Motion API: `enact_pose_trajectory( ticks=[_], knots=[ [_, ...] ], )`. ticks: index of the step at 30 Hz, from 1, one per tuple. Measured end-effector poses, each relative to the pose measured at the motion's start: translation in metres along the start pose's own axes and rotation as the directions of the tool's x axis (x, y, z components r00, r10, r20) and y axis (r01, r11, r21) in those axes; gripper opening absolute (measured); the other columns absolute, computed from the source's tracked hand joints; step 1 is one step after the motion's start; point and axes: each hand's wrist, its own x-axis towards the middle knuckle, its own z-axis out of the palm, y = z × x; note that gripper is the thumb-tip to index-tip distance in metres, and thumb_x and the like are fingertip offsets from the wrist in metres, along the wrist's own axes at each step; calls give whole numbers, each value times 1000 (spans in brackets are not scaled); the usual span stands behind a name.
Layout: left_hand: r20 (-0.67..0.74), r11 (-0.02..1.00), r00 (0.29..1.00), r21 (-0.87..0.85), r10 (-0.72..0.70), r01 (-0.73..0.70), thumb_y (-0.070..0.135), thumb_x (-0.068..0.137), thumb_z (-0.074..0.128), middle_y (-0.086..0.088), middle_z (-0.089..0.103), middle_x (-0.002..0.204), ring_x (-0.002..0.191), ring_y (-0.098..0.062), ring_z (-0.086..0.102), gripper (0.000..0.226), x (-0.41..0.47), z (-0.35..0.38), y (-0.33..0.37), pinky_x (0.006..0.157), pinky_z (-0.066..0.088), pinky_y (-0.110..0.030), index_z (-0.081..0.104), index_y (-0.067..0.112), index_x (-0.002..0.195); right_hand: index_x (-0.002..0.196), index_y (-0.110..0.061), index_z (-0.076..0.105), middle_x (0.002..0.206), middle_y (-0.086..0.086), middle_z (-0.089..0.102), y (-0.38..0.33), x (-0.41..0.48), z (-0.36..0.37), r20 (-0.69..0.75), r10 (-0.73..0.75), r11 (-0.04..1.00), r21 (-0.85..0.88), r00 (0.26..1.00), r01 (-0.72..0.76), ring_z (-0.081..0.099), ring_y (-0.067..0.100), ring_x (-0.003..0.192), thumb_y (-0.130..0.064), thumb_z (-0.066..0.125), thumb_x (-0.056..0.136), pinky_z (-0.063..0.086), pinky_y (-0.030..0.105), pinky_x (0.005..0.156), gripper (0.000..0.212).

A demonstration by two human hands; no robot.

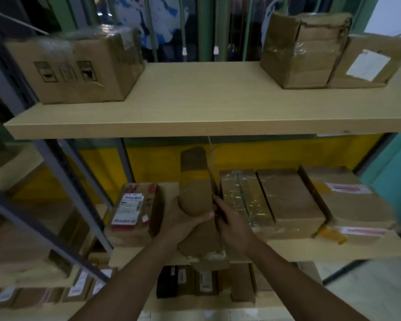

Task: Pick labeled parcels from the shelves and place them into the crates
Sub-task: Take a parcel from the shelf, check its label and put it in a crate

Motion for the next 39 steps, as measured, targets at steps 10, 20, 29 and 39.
enact_pose_trajectory(
  ticks=[10,20,29,39],
  knots=[
    [-102,971,986,-184,133,-150,63,34,98,9,47,147,128,-18,54,139,-23,-61,-13,101,54,-48,27,49,153,155,-23,25,138,-15,42,-20,19,13,-200,43,975,221,979,2,42,2,128,-37,86,79,39,21,103,99],
    [47,958,987,-250,154,-138,57,39,99,7,46,148,128,-23,56,129,-38,-107,-19,101,53,-53,32,55,148,154,-52,7,161,-7,30,-37,30,34,-24,143,904,411,989,-120,38,18,145,-72,93,43,45,48,112,142],
    [317,944,904,-254,286,-210,57,51,96,44,32,146,134,-7,51,126,-37,-155,-27,105,50,-48,17,66,149,119,-27,73,116,-2,75,-31,22,3,-132,506,650,707,852,-277,69,25,109,-77,83,55,55,50,99,82],
    [81,879,983,-463,166,-110,48,81,78,5,53,142,123,-27,59,87,-22,-137,-9,105,47,-59,29,50,153,127,-34,57,118,2,72,-47,-3,-2,-180,296,688,722,938,-79,73,20,101,-40,74,89,61,46,86,41]
  ],
)
